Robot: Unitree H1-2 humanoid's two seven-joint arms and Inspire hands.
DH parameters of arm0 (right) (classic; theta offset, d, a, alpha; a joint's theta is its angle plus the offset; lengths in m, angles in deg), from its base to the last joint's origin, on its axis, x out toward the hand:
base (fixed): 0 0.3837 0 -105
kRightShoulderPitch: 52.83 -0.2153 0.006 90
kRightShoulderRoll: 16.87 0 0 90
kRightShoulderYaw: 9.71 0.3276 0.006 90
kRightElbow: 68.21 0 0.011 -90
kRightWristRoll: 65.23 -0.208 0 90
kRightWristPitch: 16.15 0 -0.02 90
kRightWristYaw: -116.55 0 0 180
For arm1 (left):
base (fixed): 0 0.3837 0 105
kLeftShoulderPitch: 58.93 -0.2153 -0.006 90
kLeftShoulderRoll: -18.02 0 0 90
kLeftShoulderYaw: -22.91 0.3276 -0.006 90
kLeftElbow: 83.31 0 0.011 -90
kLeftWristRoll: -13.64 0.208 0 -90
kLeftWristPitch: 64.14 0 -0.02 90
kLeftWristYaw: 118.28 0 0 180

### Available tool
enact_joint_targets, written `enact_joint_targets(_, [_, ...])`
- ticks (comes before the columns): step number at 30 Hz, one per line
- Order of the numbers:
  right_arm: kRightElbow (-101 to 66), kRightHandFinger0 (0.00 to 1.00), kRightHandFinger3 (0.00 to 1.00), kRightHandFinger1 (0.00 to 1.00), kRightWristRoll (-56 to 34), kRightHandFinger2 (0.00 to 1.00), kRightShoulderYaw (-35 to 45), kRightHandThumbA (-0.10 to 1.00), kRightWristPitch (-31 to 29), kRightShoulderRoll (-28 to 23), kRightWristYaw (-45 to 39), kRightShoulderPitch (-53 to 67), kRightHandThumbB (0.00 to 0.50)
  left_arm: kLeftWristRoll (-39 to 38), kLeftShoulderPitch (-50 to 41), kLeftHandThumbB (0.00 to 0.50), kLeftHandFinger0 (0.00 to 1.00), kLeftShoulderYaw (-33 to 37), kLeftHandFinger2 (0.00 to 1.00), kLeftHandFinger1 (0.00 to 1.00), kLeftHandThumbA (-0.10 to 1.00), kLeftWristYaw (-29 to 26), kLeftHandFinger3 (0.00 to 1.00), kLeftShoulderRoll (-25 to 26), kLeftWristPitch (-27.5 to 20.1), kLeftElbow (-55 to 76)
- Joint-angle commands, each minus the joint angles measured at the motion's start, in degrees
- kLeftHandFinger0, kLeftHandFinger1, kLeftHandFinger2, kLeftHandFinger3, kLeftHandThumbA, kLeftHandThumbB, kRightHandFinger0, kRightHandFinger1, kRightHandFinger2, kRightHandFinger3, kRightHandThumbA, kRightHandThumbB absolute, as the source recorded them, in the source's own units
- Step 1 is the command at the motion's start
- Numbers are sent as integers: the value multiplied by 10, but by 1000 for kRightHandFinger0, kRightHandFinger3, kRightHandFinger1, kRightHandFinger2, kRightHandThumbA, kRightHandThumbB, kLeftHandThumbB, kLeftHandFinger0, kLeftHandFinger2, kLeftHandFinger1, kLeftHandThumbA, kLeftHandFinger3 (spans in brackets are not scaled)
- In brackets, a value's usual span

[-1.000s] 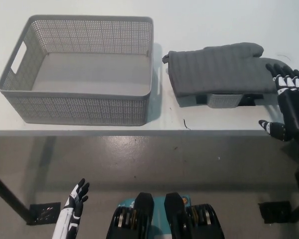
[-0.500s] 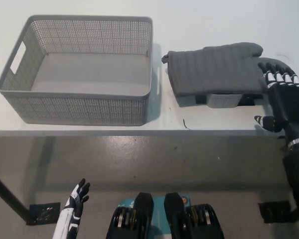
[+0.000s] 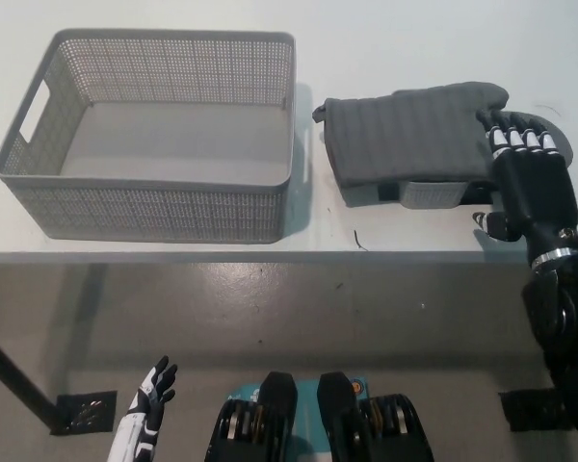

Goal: Usethe right hand to pick up a oven gloves on top of a leveled container and place it into another larger container on the left side

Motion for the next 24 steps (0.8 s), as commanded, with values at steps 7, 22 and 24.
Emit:
enact_joint_targets(7, [39, 1000, 1000, 1000, 28, 1000, -37, 1000, 14, -18, 31, -59, 267, -4, -4, 183, 1000, 3, 1000, 1000, 1000, -8, 1000, 8, -22, 14])
enact_joint_targets(22, [153, 1000, 1000, 1000, 59, 1000, -94, 1000, 22, -46, 76, -124, 302, -6, -6, 211, 1000, 2, 1000, 1000, 1000, -5, 1000, 6, -22, 17])
enact_joint_targets(24, [180, 1000, 1000, 1000, 58, 1000, -102, 1000, 18, -50, 86, -139, 303, -4, -5, 206, 1000, 3, 1000, 1000, 1000, -7, 1000, 7, -22, 16])
